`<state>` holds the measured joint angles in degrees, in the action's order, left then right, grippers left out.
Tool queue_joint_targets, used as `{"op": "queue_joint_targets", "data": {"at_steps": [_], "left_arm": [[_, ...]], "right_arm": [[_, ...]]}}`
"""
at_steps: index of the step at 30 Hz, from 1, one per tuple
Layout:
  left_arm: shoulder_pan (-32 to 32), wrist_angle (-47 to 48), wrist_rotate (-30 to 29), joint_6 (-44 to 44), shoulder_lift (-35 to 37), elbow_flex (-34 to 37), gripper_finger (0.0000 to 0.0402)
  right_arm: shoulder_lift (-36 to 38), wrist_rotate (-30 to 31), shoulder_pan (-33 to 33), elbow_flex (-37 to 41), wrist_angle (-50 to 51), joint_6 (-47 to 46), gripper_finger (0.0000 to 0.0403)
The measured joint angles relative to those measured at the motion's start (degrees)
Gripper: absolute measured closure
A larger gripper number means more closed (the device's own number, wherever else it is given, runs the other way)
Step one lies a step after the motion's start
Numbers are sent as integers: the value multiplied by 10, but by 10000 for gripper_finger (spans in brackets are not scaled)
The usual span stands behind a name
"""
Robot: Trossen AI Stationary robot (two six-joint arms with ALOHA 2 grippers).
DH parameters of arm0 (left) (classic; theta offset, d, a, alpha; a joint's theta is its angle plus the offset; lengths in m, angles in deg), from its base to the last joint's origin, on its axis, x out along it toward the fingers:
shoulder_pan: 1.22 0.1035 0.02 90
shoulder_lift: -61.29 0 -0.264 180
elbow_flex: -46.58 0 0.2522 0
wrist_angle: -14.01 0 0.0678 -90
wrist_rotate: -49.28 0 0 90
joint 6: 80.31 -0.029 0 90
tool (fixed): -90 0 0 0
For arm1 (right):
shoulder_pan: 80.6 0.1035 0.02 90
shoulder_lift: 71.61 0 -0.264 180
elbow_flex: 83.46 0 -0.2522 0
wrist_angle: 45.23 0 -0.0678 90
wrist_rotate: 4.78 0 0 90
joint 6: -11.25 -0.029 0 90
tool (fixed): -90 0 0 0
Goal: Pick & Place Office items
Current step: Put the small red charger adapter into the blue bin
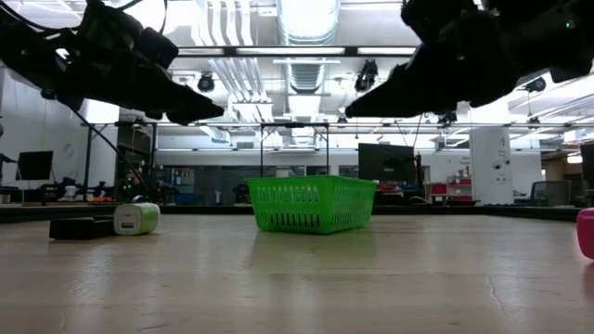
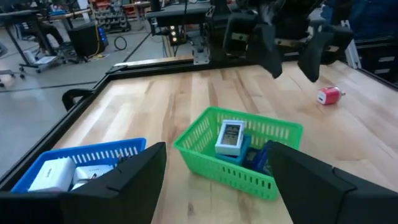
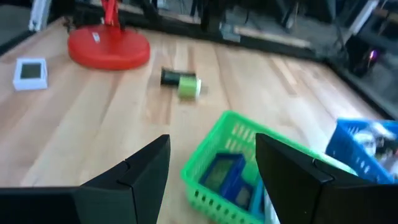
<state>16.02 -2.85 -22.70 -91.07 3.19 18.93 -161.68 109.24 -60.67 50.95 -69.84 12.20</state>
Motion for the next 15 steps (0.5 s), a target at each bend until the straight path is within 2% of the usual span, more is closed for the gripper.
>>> {"op": "queue_joint_targets", "data": {"at_steps": [6,15], "left_arm": [[-12,3,12,0,-6,2,117],[-40,33,22,28,-13,2,117]], "right_arm": [[-1,-1,12,-44,56,-21,175],[-1,0,14,-48,69,-23,175]]}}
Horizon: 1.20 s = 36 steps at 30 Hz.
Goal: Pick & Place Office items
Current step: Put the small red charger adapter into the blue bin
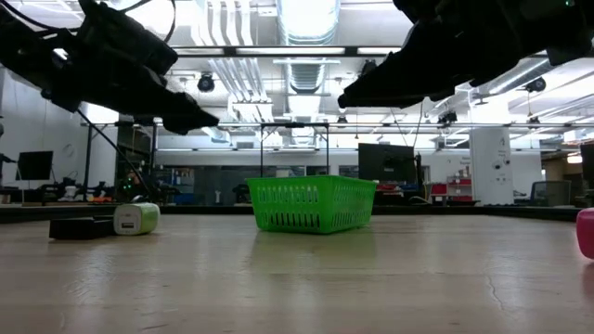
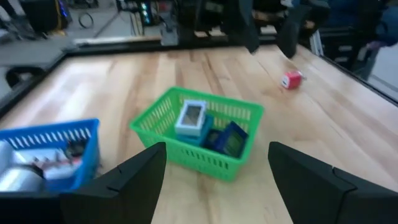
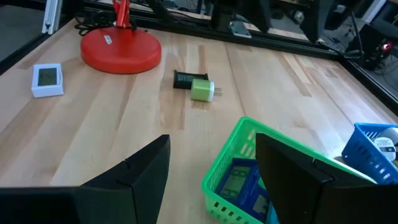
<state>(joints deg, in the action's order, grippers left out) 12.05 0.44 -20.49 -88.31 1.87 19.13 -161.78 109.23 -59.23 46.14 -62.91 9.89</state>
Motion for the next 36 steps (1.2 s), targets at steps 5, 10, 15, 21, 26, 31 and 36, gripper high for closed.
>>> {"op": "queue_joint_targets", "data": {"at_steps": [5,10,15,21,26,31,36], "left_arm": [[-19,56,0,15,0,-3,117],[-56,133,-5,27,0,-10,117],[-101,178,-52,49,0,-27,117],[-145,239,-97,65,0,-58,117],[-171,252,-113,83,0,-68,117],[-182,260,-142,94,0,-69,117],[-182,262,-158,96,0,-68,117]], "right_arm": [[0,0,0,3,0,-4,175],[0,1,0,3,0,-6,175],[0,2,0,3,10,-7,175],[0,2,0,3,12,-10,175],[0,2,0,3,13,-13,175],[0,-9,2,3,30,-38,175],[1,-20,6,3,99,-140,175]]}}
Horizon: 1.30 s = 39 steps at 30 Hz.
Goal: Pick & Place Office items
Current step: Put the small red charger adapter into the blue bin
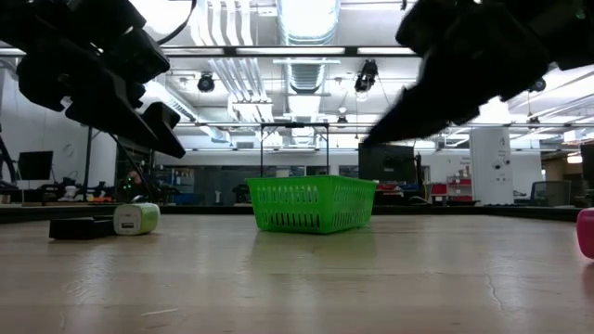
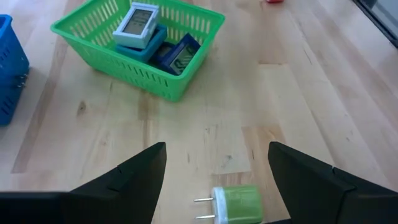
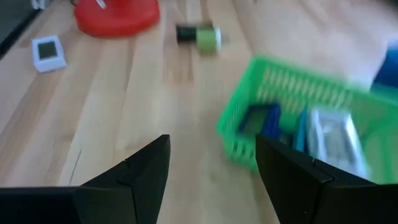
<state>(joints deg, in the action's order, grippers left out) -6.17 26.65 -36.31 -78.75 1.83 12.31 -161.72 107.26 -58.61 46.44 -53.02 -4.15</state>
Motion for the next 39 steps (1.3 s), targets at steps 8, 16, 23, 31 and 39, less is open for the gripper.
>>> {"op": "queue_joint_targets", "data": {"at_steps": [8,16,23,31,39], "left_arm": [[0,-1,-14,-10,0,0,117],[0,-6,-24,-25,0,0,117],[0,-14,-36,-48,0,1,117],[0,-23,-36,-84,0,2,117],[0,-29,-36,-108,0,2,117]], "right_arm": [[0,20,42,-76,266,-255,175],[-1,39,100,-209,516,-513,175],[-40,3,139,-296,676,-739,175],[-144,-137,152,-378,723,-828,175],[-210,-186,159,-471,799,-850,175]]}}
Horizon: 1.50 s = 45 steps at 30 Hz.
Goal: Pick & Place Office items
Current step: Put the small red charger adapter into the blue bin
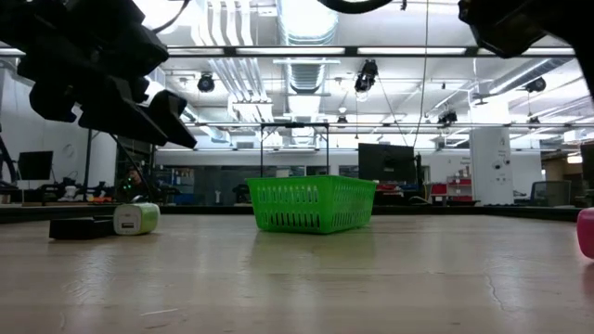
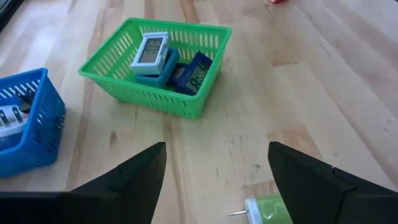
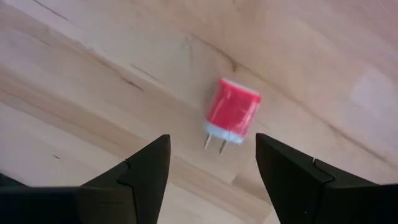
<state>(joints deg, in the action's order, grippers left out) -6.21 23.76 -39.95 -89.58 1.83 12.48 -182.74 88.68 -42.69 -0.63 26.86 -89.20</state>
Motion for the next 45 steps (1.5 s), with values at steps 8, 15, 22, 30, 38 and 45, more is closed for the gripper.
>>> {"op": "queue_joint_targets", "data": {"at_steps": [8,15,22,30,38,45], "left_arm": [[0,-1,0,-13,0,0,117],[0,0,5,-17,0,0,117],[0,0,8,-28,0,0,117],[0,0,9,-28,0,0,117],[0,0,9,-28,0,1,117],[0,0,9,-28,0,1,117]], "right_arm": [[-16,-11,1,-14,15,-20,174],[-16,-7,1,-13,15,-19,140],[-16,-9,-4,-13,15,-17,90],[-16,-5,-11,4,14,-19,78],[-16,-3,-11,35,-11,-40,78],[-16,11,-11,65,-71,-46,86]]}}
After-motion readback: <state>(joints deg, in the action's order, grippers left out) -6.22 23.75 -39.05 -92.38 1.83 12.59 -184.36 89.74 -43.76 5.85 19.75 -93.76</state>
